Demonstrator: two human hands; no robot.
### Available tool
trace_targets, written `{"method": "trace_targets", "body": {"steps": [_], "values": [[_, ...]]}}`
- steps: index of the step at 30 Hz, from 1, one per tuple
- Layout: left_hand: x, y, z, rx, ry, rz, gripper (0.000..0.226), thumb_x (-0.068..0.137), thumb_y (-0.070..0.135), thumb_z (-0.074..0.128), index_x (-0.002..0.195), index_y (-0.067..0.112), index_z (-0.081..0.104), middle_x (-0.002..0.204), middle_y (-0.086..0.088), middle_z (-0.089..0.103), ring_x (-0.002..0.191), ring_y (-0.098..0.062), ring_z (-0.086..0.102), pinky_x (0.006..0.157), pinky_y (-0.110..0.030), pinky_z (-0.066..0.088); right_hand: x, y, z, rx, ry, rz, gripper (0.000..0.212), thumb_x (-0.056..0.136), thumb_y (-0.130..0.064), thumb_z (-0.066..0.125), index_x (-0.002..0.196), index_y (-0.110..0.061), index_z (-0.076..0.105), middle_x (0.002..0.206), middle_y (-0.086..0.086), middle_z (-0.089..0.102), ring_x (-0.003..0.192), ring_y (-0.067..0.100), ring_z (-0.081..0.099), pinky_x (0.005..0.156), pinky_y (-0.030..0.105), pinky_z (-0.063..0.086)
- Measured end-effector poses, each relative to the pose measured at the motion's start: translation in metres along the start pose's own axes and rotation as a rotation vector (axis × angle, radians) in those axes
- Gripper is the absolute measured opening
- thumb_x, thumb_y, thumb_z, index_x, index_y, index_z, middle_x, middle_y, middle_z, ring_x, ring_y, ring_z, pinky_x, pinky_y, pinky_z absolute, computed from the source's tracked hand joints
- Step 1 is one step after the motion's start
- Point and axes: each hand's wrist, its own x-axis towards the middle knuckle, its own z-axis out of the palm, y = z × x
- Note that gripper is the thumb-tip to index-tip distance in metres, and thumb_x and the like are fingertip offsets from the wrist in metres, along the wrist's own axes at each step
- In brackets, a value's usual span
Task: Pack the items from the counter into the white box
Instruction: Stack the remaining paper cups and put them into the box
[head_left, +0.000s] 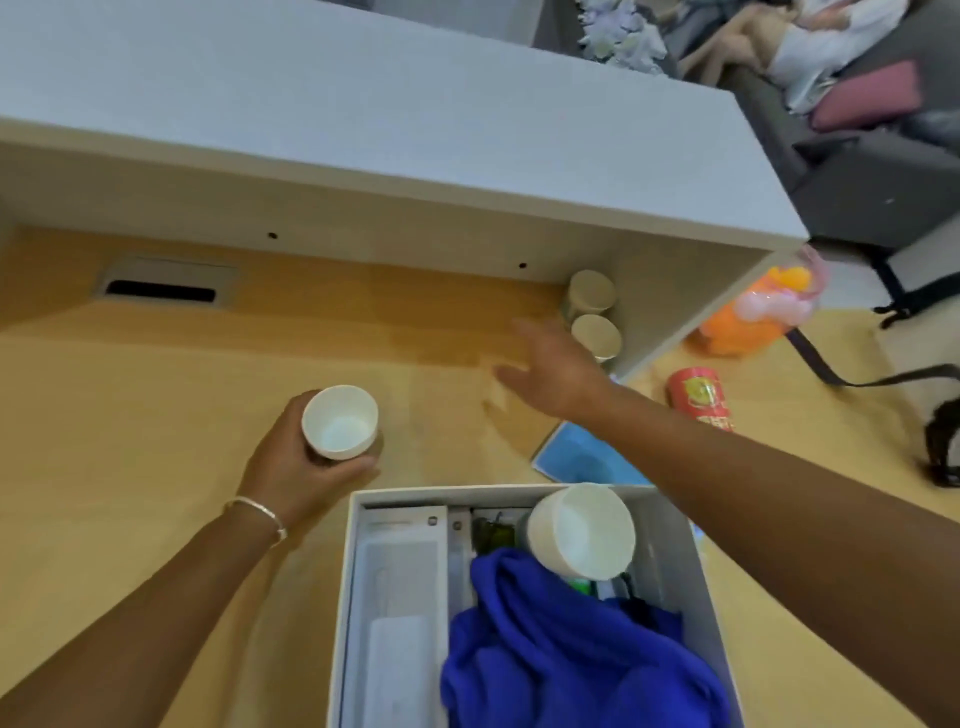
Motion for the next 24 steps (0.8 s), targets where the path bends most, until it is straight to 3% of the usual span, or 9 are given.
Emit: {"method": "trace_targets", "body": {"steps": [3, 5, 9, 15, 21, 24], "values": [[-0.008, 0.004, -0.002, -0.115, -0.030, 0.017, 0.083, 0.053, 0.032, 0.092, 0.114, 0.058, 0.044, 0.115, 0.021, 0.058, 0.105, 0.007, 0.056, 0.081, -0.013, 0.044, -0.006, 0.052, -0.018, -0.093, 0.051, 0.171, 0.057, 0.086, -0.030, 0.064, 0.136, -0.014, 0.041, 0.131, 0.015, 0.047, 0.116, 0.032, 0.051, 0.094, 0.040, 0.045], [-0.015, 0.006, -0.003, -0.162, -0.029, 0.031, 0.076, 0.057, 0.041, 0.089, 0.116, 0.059, 0.045, 0.117, 0.026, 0.057, 0.107, 0.009, 0.055, 0.079, -0.012, 0.048, -0.006, 0.070, -0.023, -0.138, 0.053, 0.217, 0.060, 0.083, -0.025, 0.065, 0.135, -0.014, 0.038, 0.127, 0.015, 0.048, 0.111, 0.032, 0.052, 0.091, 0.041, 0.048], [-0.020, 0.011, 0.002, -0.181, 0.000, 0.018, 0.050, 0.065, 0.052, 0.065, 0.111, 0.064, 0.049, 0.114, 0.022, 0.060, 0.103, 0.008, 0.058, 0.079, -0.015, 0.045, 0.007, 0.077, -0.020, -0.189, 0.033, 0.224, 0.058, 0.086, -0.028, 0.063, 0.133, -0.009, 0.034, 0.127, 0.018, 0.044, 0.107, 0.034, 0.053, 0.084, 0.041, 0.050], [-0.022, 0.006, 0.008, -0.153, 0.019, -0.022, 0.039, 0.068, 0.054, 0.059, 0.106, 0.063, 0.053, 0.105, 0.027, 0.064, 0.096, 0.010, 0.059, 0.073, -0.011, 0.047, 0.025, 0.079, -0.006, -0.344, -0.046, 0.216, 0.044, 0.092, -0.022, 0.052, 0.129, -0.011, 0.031, 0.128, 0.021, 0.044, 0.102, 0.035, 0.055, 0.068, 0.036, 0.045], [-0.022, 0.003, 0.008, -0.150, 0.038, -0.062, 0.037, 0.068, 0.053, 0.060, 0.104, 0.061, 0.056, 0.102, 0.025, 0.066, 0.092, 0.009, 0.061, 0.074, -0.021, 0.044, 0.025, 0.079, -0.007, -0.263, 0.026, 0.203, 0.057, 0.088, -0.042, 0.058, 0.135, -0.020, 0.032, 0.130, 0.016, 0.039, 0.095, 0.031, 0.057, 0.065, 0.035, 0.049], [-0.022, 0.005, 0.008, -0.142, 0.051, -0.080, 0.037, 0.067, 0.053, 0.060, 0.103, 0.061, 0.056, 0.101, 0.030, 0.065, 0.092, 0.010, 0.061, 0.074, -0.023, 0.043, 0.027, 0.072, -0.023, -0.157, 0.163, 0.169, 0.067, 0.084, -0.050, 0.060, 0.137, -0.020, 0.031, 0.130, 0.015, 0.034, 0.094, 0.030, 0.056, 0.065, 0.035, 0.050]]}}
